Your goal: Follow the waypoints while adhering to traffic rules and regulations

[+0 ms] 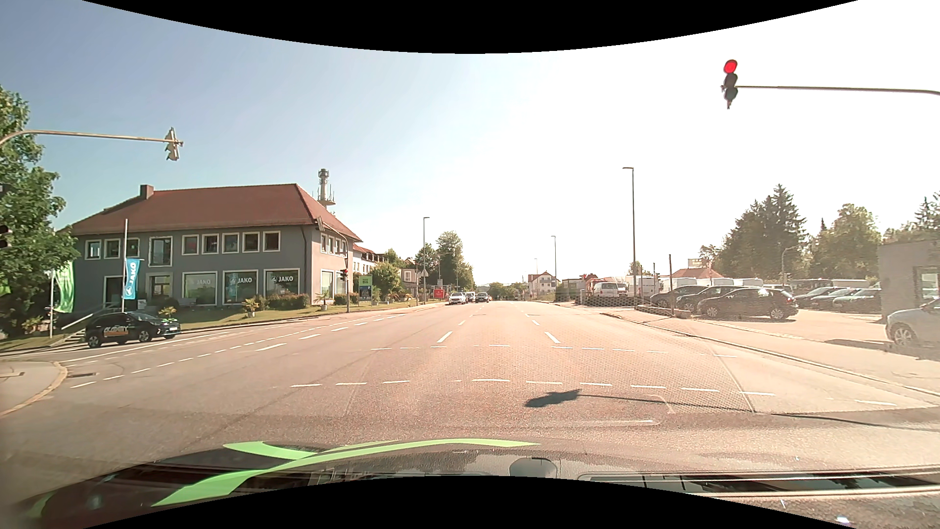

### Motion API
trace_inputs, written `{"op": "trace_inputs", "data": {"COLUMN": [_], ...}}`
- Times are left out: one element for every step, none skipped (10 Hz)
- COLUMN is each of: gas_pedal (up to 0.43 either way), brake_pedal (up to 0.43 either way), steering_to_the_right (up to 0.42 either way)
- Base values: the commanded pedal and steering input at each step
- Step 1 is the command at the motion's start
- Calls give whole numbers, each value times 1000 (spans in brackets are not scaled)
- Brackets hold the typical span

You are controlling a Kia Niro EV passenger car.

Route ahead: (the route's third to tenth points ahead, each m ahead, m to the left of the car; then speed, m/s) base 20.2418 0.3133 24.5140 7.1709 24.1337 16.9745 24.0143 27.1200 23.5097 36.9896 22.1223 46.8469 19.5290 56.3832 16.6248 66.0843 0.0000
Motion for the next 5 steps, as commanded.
{"op": "trace_inputs", "data": {"gas_pedal": [0, 0, 0, 0, 0], "brake_pedal": [280, 280, 280, 274, 280], "steering_to_the_right": [-11, -11, -11, -11, -11]}}
